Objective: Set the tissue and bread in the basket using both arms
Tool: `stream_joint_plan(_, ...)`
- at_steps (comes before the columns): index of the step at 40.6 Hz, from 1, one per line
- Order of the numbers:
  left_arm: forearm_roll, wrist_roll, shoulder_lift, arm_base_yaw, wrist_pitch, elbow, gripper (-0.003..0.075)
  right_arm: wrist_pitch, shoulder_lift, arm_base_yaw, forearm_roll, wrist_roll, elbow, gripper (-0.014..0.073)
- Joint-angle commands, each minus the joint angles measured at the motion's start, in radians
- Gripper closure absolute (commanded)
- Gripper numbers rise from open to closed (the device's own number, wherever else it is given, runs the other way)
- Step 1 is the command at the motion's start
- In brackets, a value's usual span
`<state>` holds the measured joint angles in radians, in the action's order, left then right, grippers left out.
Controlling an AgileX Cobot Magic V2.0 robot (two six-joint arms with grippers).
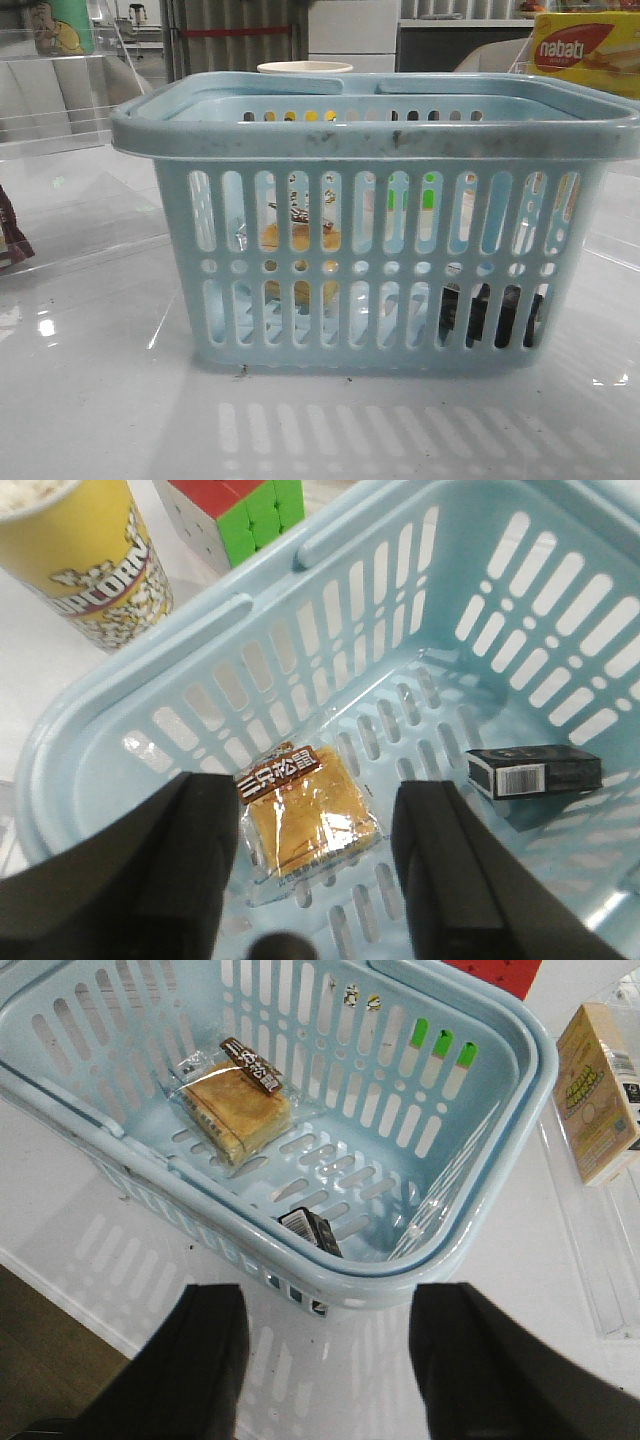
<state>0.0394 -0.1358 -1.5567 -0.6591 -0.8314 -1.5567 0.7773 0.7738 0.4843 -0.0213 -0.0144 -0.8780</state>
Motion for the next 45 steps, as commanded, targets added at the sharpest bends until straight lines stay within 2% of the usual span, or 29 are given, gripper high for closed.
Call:
stream_joint_plan(1, 0.005, -0.002, 0.130, -0.010, 0.024, 0.001, 0.0300, -0.069, -0.006, 0.000, -0.011, -0.011, -0.025, 0.0116)
stream_joint_plan(8, 0.005, -0.002, 0.296, -0.010, 0.055, 0.143, 0.0300, -0.069, -0.006, 0.000, -0.011, -0.011, -0.025, 0.0116)
stream_joint_plan(29, 0.006, -0.002, 0.803, -0.010, 0.121, 0.703, 0.0300, -0.072, -0.006, 0.000, -0.011, -0.011, -0.025, 0.0116)
stream_joint_plan(36, 0.006, 0.000, 0.927, -0.010, 0.121, 0.814, 0.0300, -0.071, -0.006, 0.000, -0.011, -0.011, -0.025, 0.0116)
stream_joint_plan(45, 0.006, 0.016, 0.968, -0.010, 0.117, 0.845, 0.0300, -0.025, -0.004, 0.000, -0.013, -0.011, -0.025, 0.0116)
